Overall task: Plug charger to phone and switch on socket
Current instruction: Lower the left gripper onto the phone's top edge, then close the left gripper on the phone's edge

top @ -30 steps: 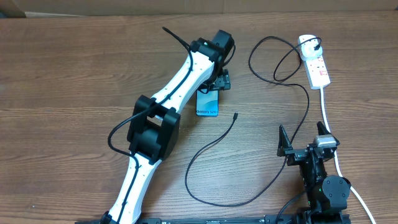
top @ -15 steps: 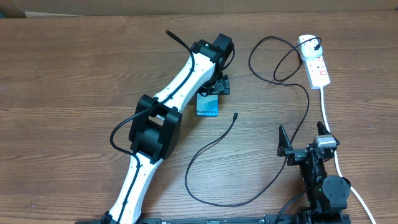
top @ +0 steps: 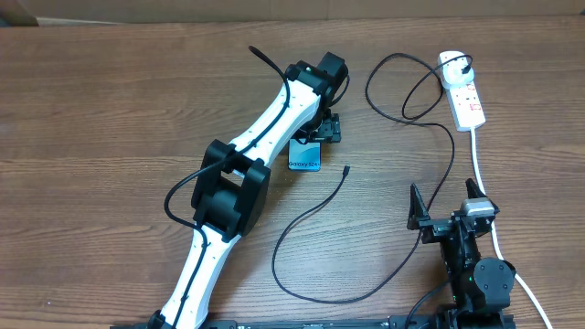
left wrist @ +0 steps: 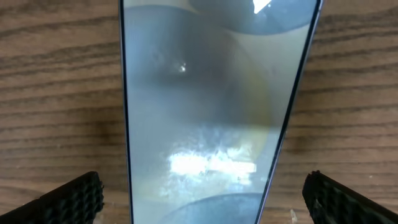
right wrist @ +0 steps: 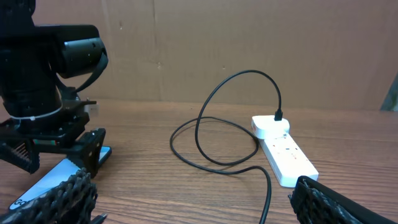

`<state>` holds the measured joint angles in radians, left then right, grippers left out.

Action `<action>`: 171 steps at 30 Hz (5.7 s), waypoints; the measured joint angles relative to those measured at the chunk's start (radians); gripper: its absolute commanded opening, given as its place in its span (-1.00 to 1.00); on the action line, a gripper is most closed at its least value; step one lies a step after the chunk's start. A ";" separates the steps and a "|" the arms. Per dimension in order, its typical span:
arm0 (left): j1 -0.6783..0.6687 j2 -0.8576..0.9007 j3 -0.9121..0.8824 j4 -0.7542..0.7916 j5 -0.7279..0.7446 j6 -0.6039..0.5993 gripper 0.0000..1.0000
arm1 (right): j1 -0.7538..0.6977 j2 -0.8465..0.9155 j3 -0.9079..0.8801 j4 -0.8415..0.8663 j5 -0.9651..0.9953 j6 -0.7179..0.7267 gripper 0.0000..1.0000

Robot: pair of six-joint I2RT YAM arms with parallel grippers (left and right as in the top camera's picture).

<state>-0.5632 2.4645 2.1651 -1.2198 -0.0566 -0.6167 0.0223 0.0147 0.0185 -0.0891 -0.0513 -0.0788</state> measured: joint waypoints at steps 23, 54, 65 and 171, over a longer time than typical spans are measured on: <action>0.015 0.001 -0.047 0.047 0.023 0.000 1.00 | 0.000 0.000 0.000 0.000 0.000 0.000 1.00; 0.007 -0.010 -0.088 0.126 0.015 0.042 1.00 | 0.000 0.000 0.000 0.000 0.000 0.000 1.00; 0.011 -0.013 -0.094 0.129 0.019 0.044 0.99 | 0.000 0.000 0.000 0.000 0.000 0.000 1.00; 0.024 -0.026 -0.117 0.141 0.019 0.067 0.47 | 0.000 0.000 0.000 0.000 0.000 0.000 1.00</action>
<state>-0.5388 2.4386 2.0483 -1.0786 -0.0380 -0.5495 0.0223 0.0147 0.0185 -0.0895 -0.0517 -0.0788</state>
